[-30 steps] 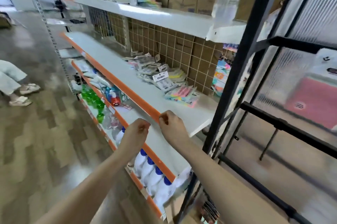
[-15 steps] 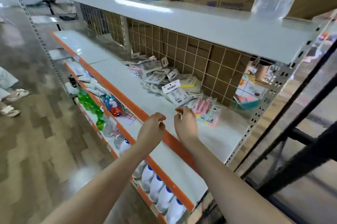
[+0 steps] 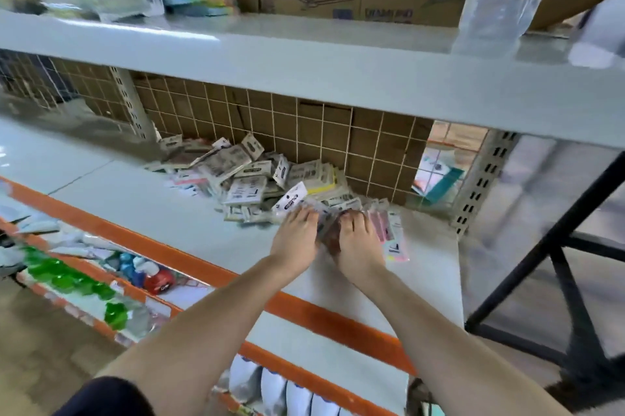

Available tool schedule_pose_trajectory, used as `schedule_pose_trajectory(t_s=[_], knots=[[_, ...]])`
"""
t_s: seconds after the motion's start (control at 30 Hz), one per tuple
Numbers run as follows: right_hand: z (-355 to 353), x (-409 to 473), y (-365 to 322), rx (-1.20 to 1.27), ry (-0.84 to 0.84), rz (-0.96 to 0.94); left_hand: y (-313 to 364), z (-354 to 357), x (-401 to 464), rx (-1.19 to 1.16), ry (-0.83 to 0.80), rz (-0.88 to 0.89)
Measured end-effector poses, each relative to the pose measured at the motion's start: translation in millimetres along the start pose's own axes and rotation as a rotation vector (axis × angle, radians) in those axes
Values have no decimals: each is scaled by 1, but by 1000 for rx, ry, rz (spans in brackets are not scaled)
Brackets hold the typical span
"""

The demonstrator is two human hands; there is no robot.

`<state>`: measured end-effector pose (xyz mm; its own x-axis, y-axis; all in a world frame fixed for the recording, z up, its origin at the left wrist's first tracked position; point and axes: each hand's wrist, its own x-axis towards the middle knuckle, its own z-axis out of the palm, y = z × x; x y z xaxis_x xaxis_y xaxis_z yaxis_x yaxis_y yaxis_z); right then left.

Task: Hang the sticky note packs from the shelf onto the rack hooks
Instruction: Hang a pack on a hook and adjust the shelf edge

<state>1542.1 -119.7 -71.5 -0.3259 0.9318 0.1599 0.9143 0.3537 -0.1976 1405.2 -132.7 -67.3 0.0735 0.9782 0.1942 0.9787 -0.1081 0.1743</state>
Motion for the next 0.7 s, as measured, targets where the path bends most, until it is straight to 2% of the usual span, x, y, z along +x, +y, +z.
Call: schedule_pose_trajectory(t_s=[0.13, 0.27, 0.37, 0.5, 0.6, 0.7], knots=[[8, -2, 3, -105, 1, 28, -5, 18, 11, 89, -44, 55], [13, -7, -4, -133, 122, 25, -14, 29, 4, 176, -24, 94], [13, -5, -9, -178, 64, 56, -20, 26, 4, 230, 19, 126], [17, -3, -12, -258, 3, 68, -21, 19, 1, 284, -57, 161], [18, -6, -19, -308, -12, 73, -23, 8, -8, 346, 21, 227], [17, -7, -28, -461, -46, 43, -31, 7, -16, 343, 86, 318]])
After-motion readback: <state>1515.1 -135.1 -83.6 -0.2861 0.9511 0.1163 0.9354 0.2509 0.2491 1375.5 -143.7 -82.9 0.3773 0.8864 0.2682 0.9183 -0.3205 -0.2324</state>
